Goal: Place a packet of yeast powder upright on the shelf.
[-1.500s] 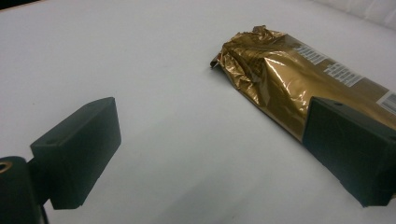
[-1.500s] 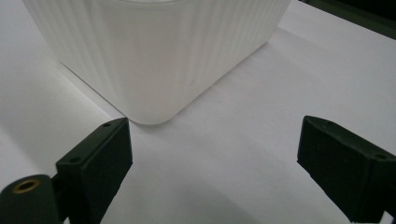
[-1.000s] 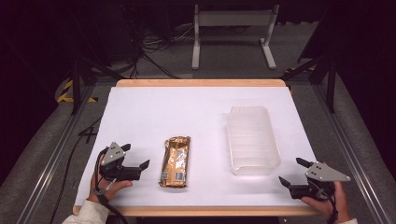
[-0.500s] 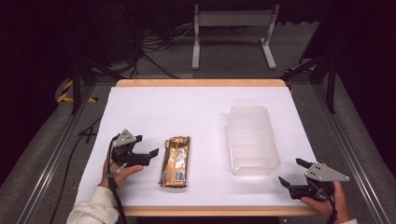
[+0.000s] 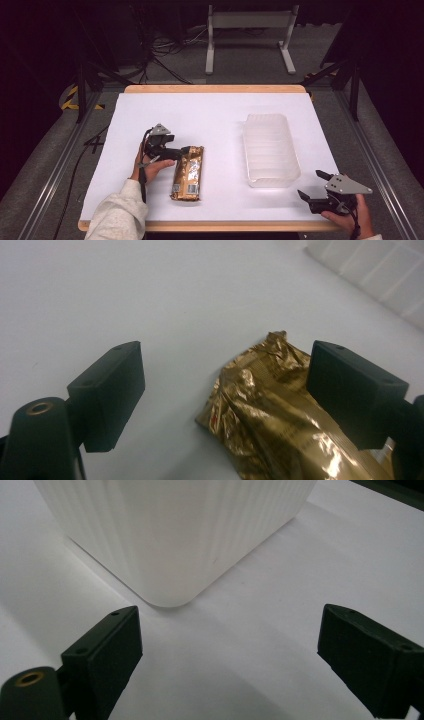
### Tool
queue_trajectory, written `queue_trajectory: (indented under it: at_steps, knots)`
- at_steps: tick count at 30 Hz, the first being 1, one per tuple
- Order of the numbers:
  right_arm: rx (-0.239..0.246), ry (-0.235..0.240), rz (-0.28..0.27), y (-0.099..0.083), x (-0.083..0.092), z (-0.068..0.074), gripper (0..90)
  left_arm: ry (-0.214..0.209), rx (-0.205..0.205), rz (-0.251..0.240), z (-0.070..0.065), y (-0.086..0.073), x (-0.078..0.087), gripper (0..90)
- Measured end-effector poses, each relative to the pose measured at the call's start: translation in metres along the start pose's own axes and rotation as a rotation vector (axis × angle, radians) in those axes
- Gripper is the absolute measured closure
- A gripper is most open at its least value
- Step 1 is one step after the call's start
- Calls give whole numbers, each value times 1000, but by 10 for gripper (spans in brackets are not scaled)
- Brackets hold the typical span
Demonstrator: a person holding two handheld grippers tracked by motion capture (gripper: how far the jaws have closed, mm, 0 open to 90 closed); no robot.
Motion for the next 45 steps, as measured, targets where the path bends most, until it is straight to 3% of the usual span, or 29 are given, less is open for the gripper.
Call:
queue_trajectory:
  at_steps: [1, 4, 5, 7, 8, 12, 21, 24, 25, 27, 32, 33, 38, 39, 43, 45]
  knots:
    - [5, 1, 3, 0, 0, 0, 112, -4, 13, 9, 0, 0, -3, 170]
    - [-2, 0, 0, 0, 0, -1, 113, -13, -2, 37, 0, -3, -9, 178]
    - [0, -1, 1, -1, 1, -1, 113, -25, 14, 46, 0, -6, -10, 178]
    - [-5, -8, 3, -1, 1, -2, 125, -6, 18, 60, 5, -10, -10, 196]
    - [-4, -11, 3, -1, 1, -1, 125, -33, 43, 68, 5, -13, -10, 212]
    - [4, -9, 5, 0, 1, 0, 125, -36, 41, 87, 5, -15, -13, 216]
    - [4, 0, 12, -1, 0, 2, 124, 14, -21, 137, 1, -16, -16, 280]
    - [8, 3, 15, -1, 0, 2, 121, 18, -51, 156, -4, -16, -15, 331]
    - [9, 9, 14, -1, 0, 3, 120, 6, -44, 163, -8, -16, -13, 441]
    - [8, 10, 12, -1, 1, 3, 118, -32, -54, 166, -12, -17, -12, 558]
    - [8, 14, 16, -2, 0, 3, 117, -38, -52, 170, -12, -18, -11, 643]
    - [10, 15, 16, -2, 0, 3, 117, -23, -63, 174, -11, -18, -11, 643]
    - [13, 14, 17, -1, -1, 4, 116, -26, -113, 179, -14, -20, -9, 860]
    - [14, 15, 16, -1, -1, 4, 117, -22, -124, 178, -14, -19, -9, 869]
    - [12, 17, 16, -1, 0, 4, 117, -39, -95, 136, -13, -18, -6, 886]
    - [8, 18, 13, -1, 0, 3, 117, -37, -99, 109, -14, -13, -1, 887]
Point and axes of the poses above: each handheld gripper's, and its own axes: x roughly backward along the jaws, y roughly out of its top, z roughly to its left, the point moved 8 cm from there along -x, roughly forward along the jaws, and after that the axes turned 6 degrees about -x, right-handed, at the moved point
